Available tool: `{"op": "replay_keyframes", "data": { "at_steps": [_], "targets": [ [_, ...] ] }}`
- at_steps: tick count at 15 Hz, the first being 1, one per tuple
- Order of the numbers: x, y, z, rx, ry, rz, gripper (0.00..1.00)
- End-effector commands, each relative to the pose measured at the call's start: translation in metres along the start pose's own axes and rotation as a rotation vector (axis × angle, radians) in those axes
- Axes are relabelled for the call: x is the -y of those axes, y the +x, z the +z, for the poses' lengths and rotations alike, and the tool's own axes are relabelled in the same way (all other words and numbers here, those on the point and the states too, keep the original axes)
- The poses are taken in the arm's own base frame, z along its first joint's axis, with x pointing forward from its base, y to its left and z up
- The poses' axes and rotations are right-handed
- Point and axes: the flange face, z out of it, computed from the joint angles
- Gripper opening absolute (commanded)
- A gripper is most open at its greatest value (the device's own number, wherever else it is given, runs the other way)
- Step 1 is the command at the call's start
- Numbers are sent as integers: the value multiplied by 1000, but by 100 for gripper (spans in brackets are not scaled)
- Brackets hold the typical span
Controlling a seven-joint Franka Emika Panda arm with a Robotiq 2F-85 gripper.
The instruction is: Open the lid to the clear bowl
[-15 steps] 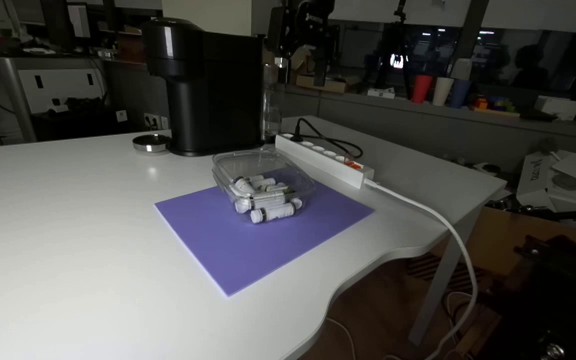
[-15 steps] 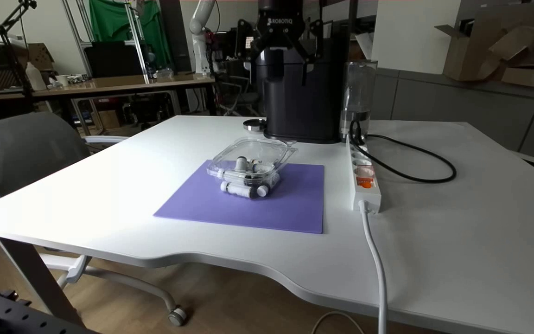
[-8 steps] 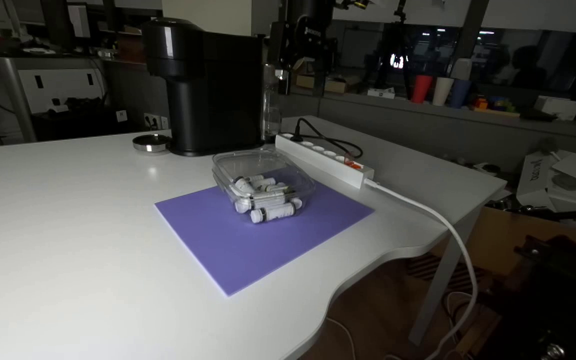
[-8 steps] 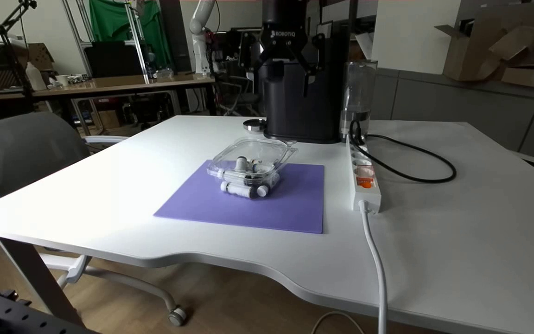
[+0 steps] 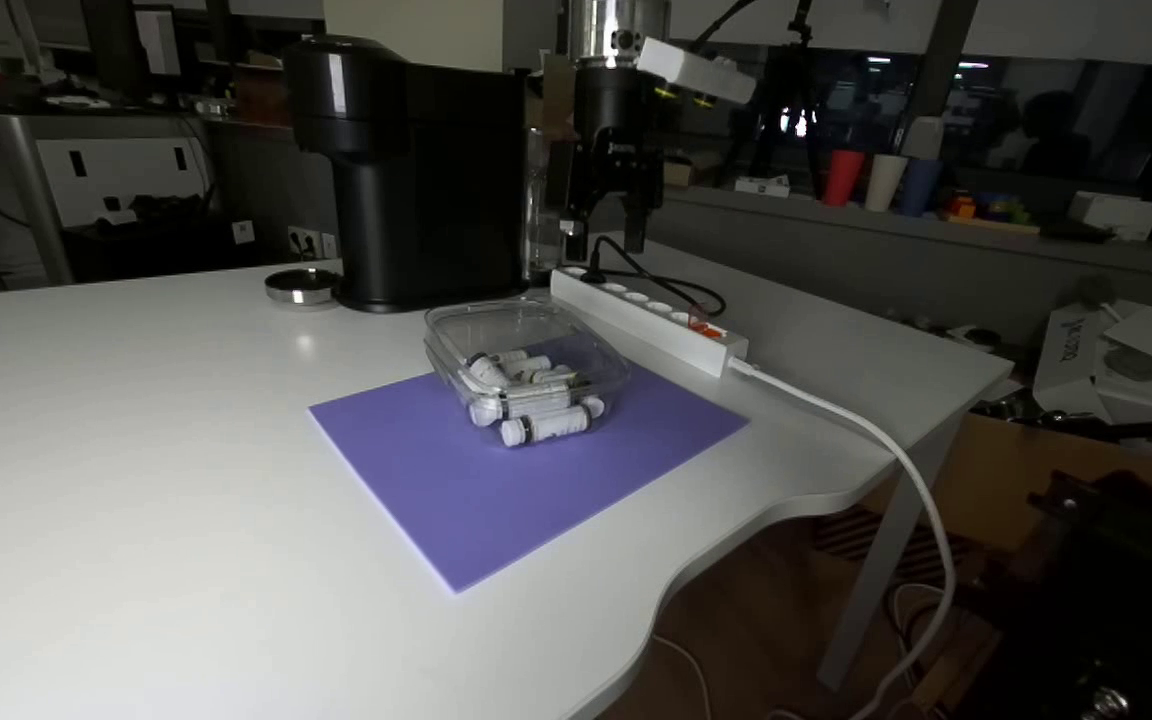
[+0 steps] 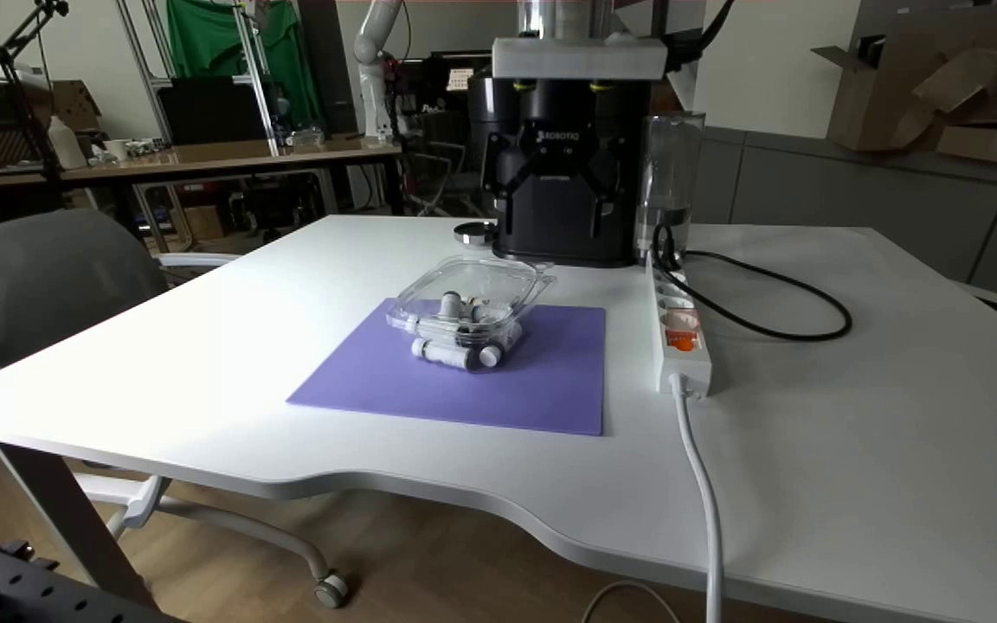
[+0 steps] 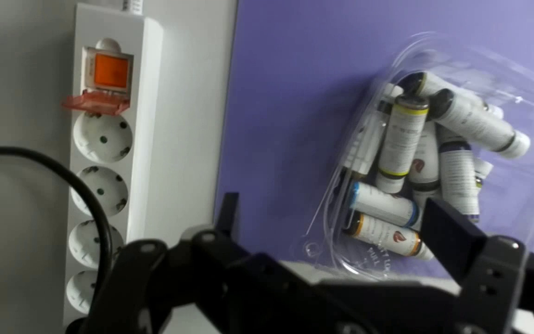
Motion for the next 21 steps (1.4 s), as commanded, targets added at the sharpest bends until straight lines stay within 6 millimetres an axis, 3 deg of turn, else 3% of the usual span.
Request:
{"op": "replay_keyframes", "data": {
  "at_steps": [1, 2, 6, 12, 21],
  "targets": [
    [-9, 24, 5, -66, -83, -34, 100],
    [-3, 12, 7, -36, -50, -29, 100],
    [-4, 21, 14, -47, -57, -70, 100],
    [13, 36, 33, -36, 113, -289, 100],
    [0, 52, 40, -23, 115, -292, 100]
  ]
}}
